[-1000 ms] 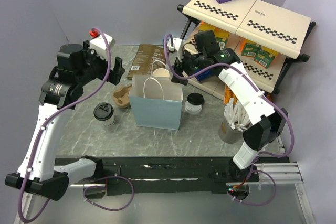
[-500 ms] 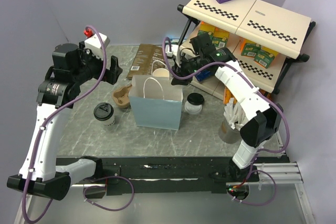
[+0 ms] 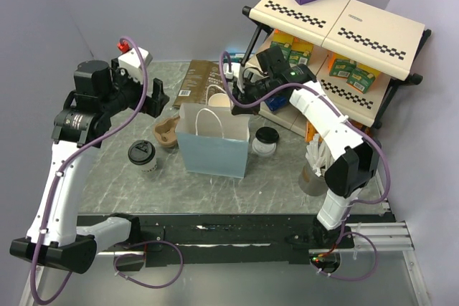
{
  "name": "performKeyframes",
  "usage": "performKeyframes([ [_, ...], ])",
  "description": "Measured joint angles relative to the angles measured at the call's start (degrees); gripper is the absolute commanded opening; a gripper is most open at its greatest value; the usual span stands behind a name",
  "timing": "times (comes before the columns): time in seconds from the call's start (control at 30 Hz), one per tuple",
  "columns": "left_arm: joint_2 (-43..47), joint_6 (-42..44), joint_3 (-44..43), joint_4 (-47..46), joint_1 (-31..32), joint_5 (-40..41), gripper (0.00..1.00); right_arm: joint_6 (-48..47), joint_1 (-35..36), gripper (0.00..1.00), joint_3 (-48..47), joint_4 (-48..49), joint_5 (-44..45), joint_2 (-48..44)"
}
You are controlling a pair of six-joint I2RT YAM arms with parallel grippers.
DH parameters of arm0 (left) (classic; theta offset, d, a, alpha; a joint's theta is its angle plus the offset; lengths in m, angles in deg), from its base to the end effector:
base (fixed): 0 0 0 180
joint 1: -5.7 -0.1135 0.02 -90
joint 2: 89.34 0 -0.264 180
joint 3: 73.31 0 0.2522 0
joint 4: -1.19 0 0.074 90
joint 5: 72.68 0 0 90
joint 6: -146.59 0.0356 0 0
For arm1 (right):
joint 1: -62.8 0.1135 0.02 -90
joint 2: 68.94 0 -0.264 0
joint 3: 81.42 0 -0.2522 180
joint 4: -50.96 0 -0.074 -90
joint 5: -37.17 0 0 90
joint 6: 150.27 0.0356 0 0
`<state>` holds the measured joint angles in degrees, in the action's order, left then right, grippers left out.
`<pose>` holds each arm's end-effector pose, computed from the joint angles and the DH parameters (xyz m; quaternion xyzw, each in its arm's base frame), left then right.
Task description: Pack the takeout coffee
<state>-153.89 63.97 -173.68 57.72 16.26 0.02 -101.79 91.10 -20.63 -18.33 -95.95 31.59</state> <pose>0.2065 -0.0493 0.4613 0.2113 0.7901 -0.1393 0.5584 0.3148 0.1971 0.3766 -0.6027 0.6472 0.3076 0.3512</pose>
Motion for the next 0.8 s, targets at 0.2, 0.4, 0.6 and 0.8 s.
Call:
performKeyframes([
  [0.2,0.39,0.76,1.38,-0.07,0.0,-0.02,0.99,-0.76,1.84,0.0,2.95,1.81,1.44,-3.28],
  [0.4,2.27,1.18,7.04,-1.05,-0.02,0.04,1.0,0.04,8.72,0.0,20.5,11.98,7.82,-19.93],
  [0.6,2.6,1.55,10.05,-1.86,-0.04,-0.09,0.99,1.25,14.69,0.0,30.21,20.15,13.99,-29.55],
  [0.8,2.86,1.55,11.67,-2.64,-0.04,-0.9,1.0,-0.37,19.47,0.0,36.72,25.68,19.39,-34.64],
])
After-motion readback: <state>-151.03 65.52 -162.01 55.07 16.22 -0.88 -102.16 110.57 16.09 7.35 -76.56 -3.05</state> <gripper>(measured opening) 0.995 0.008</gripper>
